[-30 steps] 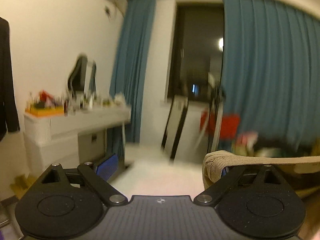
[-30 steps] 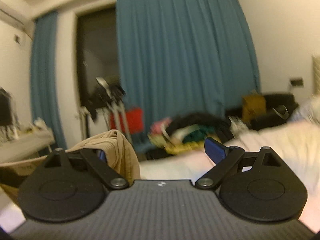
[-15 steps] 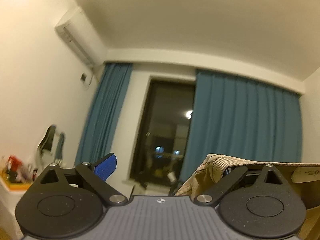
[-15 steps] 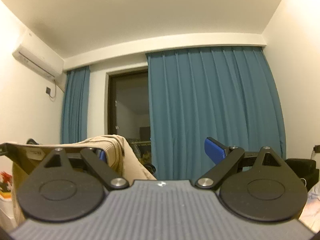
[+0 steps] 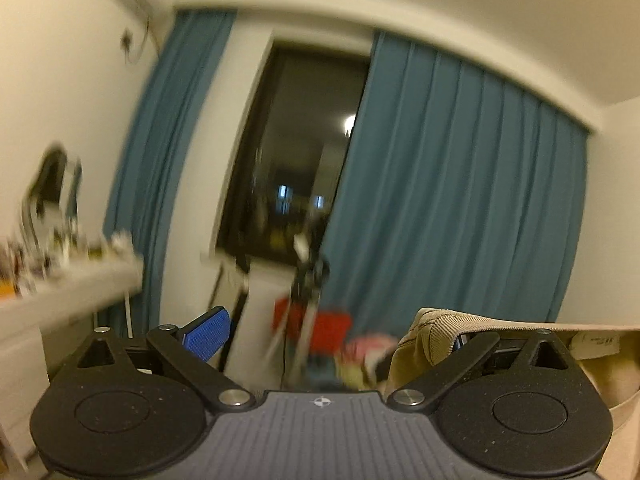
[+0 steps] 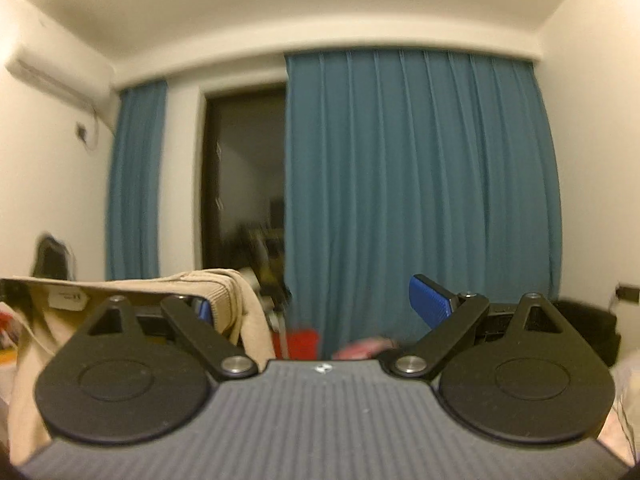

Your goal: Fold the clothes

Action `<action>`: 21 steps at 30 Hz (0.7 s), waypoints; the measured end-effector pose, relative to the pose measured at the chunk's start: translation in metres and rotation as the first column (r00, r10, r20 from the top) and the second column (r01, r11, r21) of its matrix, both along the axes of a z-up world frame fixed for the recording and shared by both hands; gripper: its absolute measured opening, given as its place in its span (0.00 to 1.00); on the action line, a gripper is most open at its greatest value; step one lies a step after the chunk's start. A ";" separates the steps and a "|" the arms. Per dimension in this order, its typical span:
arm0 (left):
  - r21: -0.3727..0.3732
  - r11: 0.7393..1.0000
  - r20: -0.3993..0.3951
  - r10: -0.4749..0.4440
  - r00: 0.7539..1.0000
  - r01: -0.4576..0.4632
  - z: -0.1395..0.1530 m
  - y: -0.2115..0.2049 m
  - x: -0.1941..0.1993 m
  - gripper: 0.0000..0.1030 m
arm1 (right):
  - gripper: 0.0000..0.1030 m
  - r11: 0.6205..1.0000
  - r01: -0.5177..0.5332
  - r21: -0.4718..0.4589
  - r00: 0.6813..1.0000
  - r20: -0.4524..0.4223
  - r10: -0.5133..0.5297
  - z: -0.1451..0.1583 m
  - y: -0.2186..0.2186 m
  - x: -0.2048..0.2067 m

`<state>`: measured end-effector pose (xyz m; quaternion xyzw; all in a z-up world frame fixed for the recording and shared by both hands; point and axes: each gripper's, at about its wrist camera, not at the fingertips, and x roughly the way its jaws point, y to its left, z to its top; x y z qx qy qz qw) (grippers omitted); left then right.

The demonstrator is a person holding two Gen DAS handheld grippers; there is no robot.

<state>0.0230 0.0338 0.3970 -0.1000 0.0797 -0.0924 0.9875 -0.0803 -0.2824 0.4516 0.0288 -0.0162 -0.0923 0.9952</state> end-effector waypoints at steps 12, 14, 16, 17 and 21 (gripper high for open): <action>0.067 0.992 -0.116 0.116 0.986 -0.109 -0.192 -0.118 0.297 0.98 | 0.90 0.984 0.160 0.078 0.974 -0.173 -0.145 -0.182 -0.090 0.268; 0.088 0.991 -0.187 0.114 0.976 -0.099 -0.240 -0.132 0.352 0.98 | 0.90 0.977 0.190 0.093 0.962 -0.217 -0.166 -0.228 -0.108 0.314; 0.107 0.991 -0.277 0.109 0.955 -0.083 -0.293 -0.141 0.405 0.97 | 0.90 0.972 0.209 0.104 0.944 -0.281 -0.173 -0.282 -0.124 0.358; 0.117 0.990 -0.328 0.110 0.938 -0.075 -0.321 -0.143 0.426 0.97 | 0.90 0.970 0.214 0.116 0.933 -0.319 -0.168 -0.308 -0.130 0.376; 0.180 0.983 -0.493 0.116 0.862 -0.029 -0.405 -0.147 0.486 0.92 | 0.90 0.961 0.218 0.171 0.870 -0.480 -0.112 -0.403 -0.146 0.434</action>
